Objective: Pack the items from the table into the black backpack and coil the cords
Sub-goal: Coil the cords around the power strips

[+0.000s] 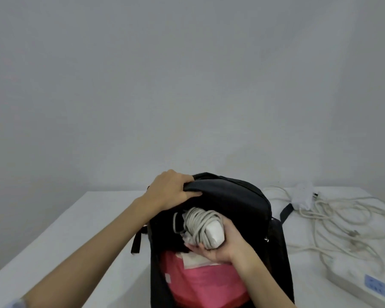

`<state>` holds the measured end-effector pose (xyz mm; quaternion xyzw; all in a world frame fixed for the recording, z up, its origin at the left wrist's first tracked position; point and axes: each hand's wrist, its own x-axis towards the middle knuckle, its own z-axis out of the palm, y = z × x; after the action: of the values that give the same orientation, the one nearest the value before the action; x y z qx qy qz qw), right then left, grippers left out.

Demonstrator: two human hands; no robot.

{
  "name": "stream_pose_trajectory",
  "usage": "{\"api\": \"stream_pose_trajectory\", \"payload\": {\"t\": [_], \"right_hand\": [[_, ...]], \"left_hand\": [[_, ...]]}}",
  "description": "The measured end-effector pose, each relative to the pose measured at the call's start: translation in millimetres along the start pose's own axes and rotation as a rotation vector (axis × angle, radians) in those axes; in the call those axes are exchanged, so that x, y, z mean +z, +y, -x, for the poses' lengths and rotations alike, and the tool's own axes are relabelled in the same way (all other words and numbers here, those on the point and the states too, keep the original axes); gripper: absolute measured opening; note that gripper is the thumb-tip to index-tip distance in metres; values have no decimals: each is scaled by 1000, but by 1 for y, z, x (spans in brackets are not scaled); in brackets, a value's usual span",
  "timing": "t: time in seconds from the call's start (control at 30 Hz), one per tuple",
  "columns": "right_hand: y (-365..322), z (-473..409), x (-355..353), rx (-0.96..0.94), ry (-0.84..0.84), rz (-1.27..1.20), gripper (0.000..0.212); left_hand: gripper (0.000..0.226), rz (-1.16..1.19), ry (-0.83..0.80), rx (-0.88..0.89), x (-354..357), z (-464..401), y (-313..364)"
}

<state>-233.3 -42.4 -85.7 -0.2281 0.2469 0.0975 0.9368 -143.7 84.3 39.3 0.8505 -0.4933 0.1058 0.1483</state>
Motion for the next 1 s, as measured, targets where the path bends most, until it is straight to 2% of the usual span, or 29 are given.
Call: {"api": "stream_pose_trajectory", "payload": {"t": [0.07, 0.1, 0.23, 0.37, 0.4, 0.47, 0.53, 0.57, 0.67, 0.8, 0.83, 0.87, 0.93, 0.97, 1.0], "right_hand": [[3, -4, 16, -48, 5, 50, 39], [6, -9, 28, -107, 25, 163, 33], [15, -57, 77, -481, 365, 608, 36], [29, -85, 94, -548, 497, 814, 35], [29, -87, 96, -534, 450, 760, 35], [28, -89, 96, -463, 243, 546, 27], [29, -77, 85, -386, -15, 339, 21], [30, -68, 77, -356, -80, 309, 23], [36, -30, 39, -400, -60, 431, 58], [39, 39, -17, -376, -25, 472, 78], [39, 60, -30, -377, 17, 480, 77], [38, 78, -43, -370, 60, 476, 71], [34, 102, -65, -383, 158, 444, 47], [31, 107, -74, -408, 281, 442, 42], [29, 107, -81, -441, 417, 469, 47]], "left_hand": [[32, -14, 3, 11, -4, -2, 2], [31, -21, 5, 25, -5, -3, 3], [30, -36, 21, 81, -6, -5, 7], [35, -49, 38, 29, 1, 0, -17], [42, -49, 42, 20, 3, 2, -23], [58, 24, 68, -27, 4, 7, -38], [60, 156, 72, -106, 5, 12, -53], [56, 195, 59, -143, 5, 14, -59], [56, 260, 56, -191, 13, 22, -63], [117, 450, 14, -196, 21, 45, -56], [121, 496, -22, -211, 22, 54, -55], [113, 536, -44, -234, 23, 63, -53], [76, 589, -3, -296, 23, 77, -51], [62, 584, 13, -334, 20, 84, -49], [59, 551, 0, -375, 18, 89, -48]]}}
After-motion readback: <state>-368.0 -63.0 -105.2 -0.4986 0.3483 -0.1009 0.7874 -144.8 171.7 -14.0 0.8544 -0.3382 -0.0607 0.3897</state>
